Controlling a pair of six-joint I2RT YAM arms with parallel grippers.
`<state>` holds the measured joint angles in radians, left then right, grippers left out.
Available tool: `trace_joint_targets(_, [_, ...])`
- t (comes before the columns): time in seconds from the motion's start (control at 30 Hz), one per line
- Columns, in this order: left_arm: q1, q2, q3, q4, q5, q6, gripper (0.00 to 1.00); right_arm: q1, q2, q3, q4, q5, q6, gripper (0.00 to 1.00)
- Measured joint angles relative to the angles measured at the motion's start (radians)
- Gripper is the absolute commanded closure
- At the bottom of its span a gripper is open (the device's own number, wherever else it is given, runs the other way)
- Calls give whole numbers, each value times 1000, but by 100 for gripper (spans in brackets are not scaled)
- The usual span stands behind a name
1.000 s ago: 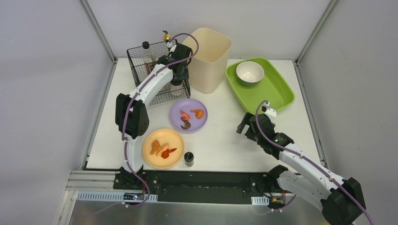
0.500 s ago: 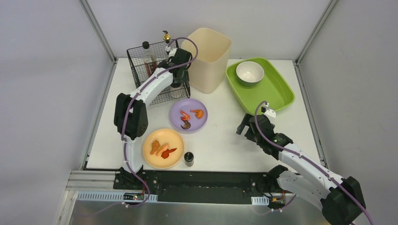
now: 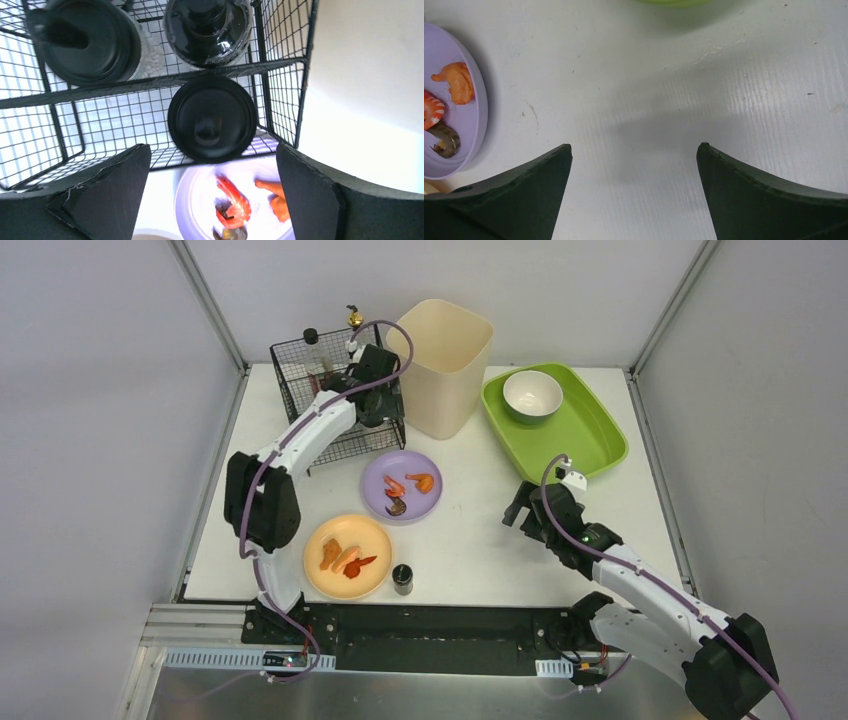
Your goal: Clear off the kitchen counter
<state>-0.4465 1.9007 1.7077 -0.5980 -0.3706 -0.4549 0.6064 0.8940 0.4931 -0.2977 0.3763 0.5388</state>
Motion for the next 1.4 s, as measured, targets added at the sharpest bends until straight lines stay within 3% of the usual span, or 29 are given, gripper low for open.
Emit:
trace_joint_targets(0.2, [-40, -143, -51, -16, 11, 4, 1, 0, 2, 0, 4, 0, 0, 1])
trace_joint_targets(0.43, [-165, -256, -151, -36, 29, 19, 1, 2, 7, 0, 5, 0, 0, 1])
trace_joint_targets(0.9, [-414, -534, -508, -66, 74, -29, 1, 12, 22, 0, 15, -12, -2, 1])
trace_joint_targets(1.4, [-702, -610, -736, -85, 70, -205, 1, 26, 30, 0, 18, -19, -5, 1])
